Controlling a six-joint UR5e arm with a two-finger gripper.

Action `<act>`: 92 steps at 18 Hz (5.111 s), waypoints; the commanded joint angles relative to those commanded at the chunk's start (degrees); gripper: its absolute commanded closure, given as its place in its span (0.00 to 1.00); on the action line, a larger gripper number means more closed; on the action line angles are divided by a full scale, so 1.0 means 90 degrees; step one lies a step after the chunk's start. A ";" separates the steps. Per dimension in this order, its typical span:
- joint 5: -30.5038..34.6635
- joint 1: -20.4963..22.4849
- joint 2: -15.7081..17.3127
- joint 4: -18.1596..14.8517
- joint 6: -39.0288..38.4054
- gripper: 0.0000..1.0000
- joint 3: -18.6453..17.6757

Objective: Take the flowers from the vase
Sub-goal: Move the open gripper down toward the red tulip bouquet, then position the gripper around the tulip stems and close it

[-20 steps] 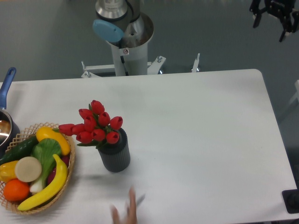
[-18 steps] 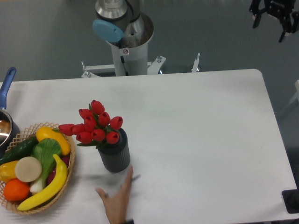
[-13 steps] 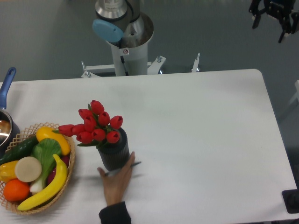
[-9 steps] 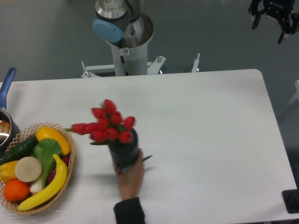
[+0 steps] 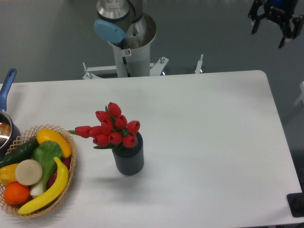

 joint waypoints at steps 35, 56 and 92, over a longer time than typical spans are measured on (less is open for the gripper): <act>-0.3919 -0.2890 -0.0429 0.3047 -0.1721 0.00 -0.2032; -0.4505 -0.3584 -0.0850 0.3047 -0.1750 0.00 -0.2354; -0.4885 -0.3750 -0.1045 0.3155 -0.2013 0.49 -0.1964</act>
